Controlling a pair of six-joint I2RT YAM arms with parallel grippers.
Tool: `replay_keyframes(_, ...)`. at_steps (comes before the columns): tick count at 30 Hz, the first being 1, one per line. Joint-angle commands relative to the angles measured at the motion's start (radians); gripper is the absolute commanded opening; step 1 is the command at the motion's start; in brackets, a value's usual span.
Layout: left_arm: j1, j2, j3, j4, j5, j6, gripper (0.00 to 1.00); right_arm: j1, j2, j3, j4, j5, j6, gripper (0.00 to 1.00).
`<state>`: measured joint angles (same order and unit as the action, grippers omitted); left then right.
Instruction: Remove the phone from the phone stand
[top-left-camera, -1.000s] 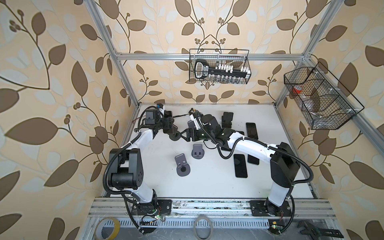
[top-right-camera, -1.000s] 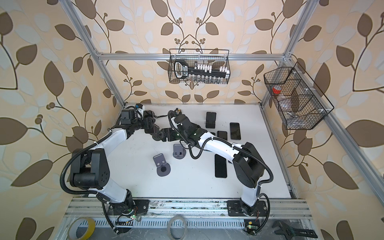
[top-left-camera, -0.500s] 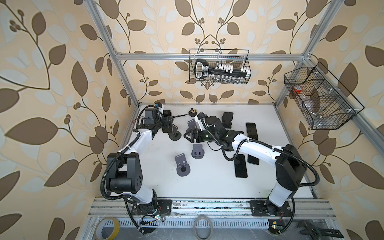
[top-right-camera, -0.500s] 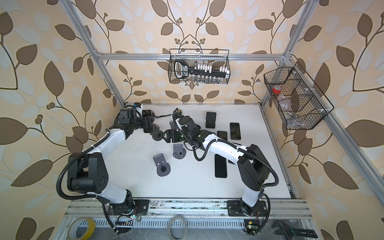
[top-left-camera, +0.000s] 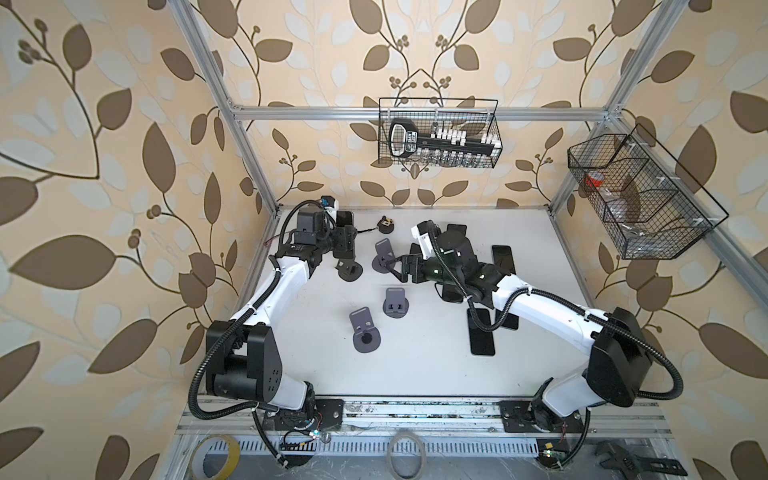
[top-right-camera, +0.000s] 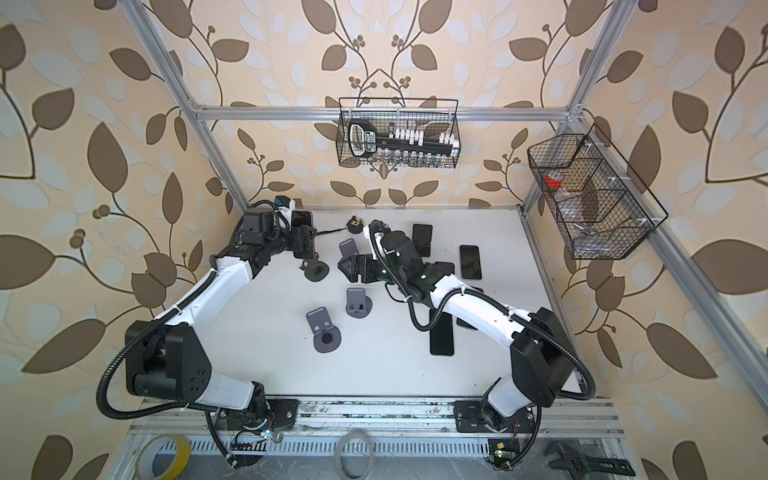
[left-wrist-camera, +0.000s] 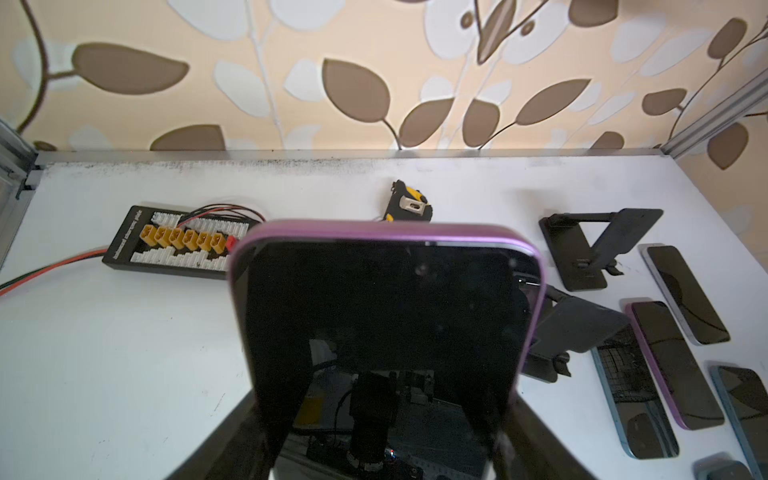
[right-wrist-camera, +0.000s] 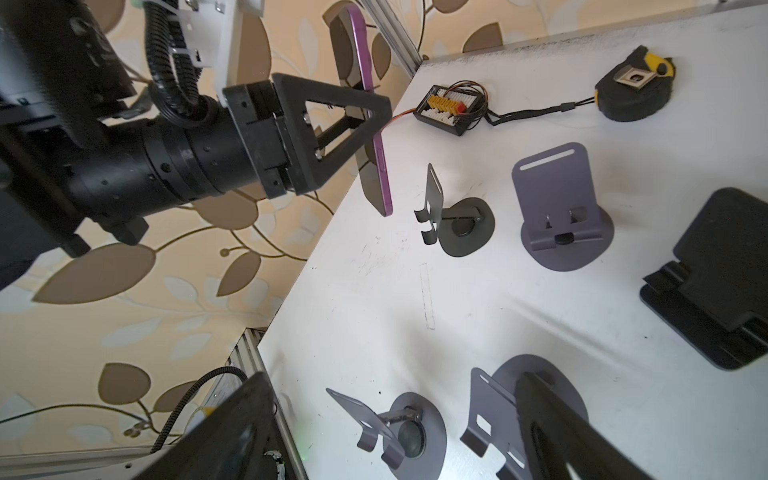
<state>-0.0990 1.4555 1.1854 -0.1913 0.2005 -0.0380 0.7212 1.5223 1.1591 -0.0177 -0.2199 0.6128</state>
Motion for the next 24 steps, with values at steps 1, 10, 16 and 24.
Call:
replay_keyframes(1, -0.026, -0.081, 0.062, -0.007, 0.001, -0.020, 0.00, -0.015, -0.052, -0.051, 0.004, 0.035, -0.003, 0.92)
replay_keyframes(10, -0.146, -0.103, 0.103, -0.122, -0.001, -0.055, 0.00, -0.025, -0.126, -0.134, 0.015, 0.065, -0.004, 0.92)
replay_keyframes(16, -0.252, -0.091, 0.162, -0.246, -0.022, -0.056, 0.00, -0.055, -0.165, -0.160, -0.008, 0.068, -0.023, 0.91)
replay_keyframes(24, -0.363, -0.087, 0.210, -0.355, -0.040, -0.034, 0.00, -0.074, -0.213, -0.209, -0.076, 0.030, -0.073, 0.91)
